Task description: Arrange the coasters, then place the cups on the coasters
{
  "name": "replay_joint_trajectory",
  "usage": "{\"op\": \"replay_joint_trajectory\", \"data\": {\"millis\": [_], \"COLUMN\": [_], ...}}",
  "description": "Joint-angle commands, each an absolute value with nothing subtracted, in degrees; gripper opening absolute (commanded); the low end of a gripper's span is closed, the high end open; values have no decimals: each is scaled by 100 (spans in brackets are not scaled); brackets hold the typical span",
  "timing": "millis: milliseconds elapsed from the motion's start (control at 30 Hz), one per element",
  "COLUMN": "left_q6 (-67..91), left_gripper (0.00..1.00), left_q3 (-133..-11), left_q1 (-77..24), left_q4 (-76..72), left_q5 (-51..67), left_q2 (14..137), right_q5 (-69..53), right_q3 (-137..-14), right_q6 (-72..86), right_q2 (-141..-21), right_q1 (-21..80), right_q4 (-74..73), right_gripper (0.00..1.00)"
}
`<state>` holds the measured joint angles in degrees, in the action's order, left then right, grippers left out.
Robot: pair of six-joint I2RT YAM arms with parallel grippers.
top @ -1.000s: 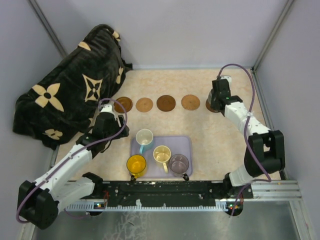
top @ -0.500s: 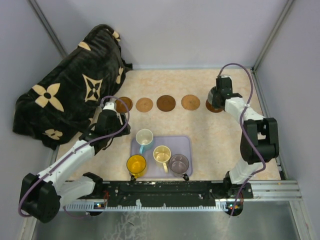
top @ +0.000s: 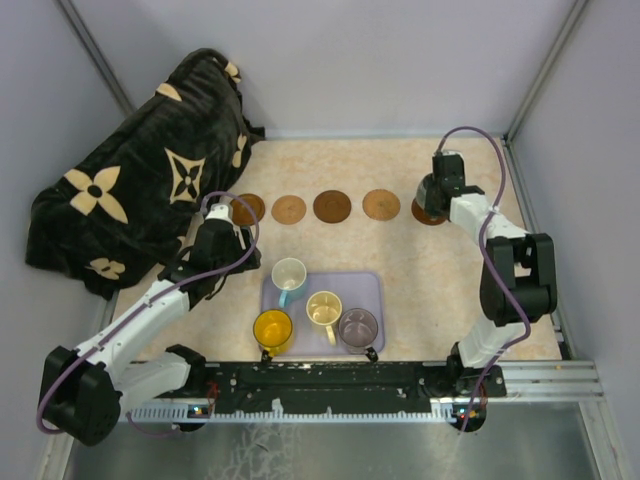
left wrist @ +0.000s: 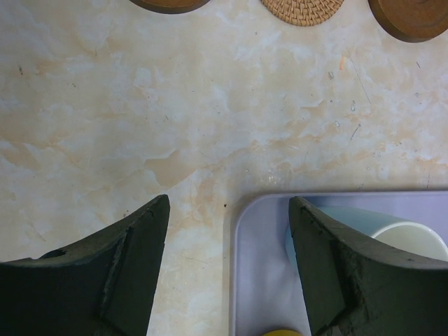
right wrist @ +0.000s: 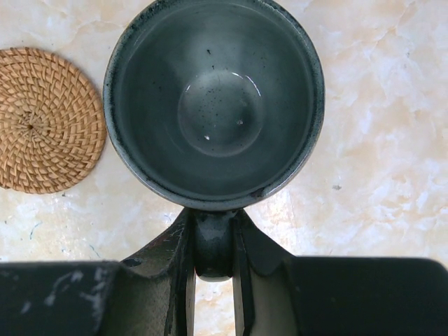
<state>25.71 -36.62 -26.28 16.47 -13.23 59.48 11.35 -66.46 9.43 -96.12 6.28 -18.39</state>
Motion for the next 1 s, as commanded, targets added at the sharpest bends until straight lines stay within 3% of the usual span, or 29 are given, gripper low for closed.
{"op": "replay_joint_trajectory", "data": {"millis": [0,967], "left_q6": [2547,2575], "left_gripper": [75,75], "left_q3": [-3775,-3775], "left_q1": [-2639,-2637], "left_q4": [1522,1477], "left_q5": [-1362,-1336], "left_q2": [5936,6160], "right_q5": [1301,1007], "right_q3": [-6966,-6853], "right_q6": [887,979], "right_q2": [-9430,-9822], "right_q1": [529,466], "right_q4": [-1147,-970], "right_gripper": [0,0]}}
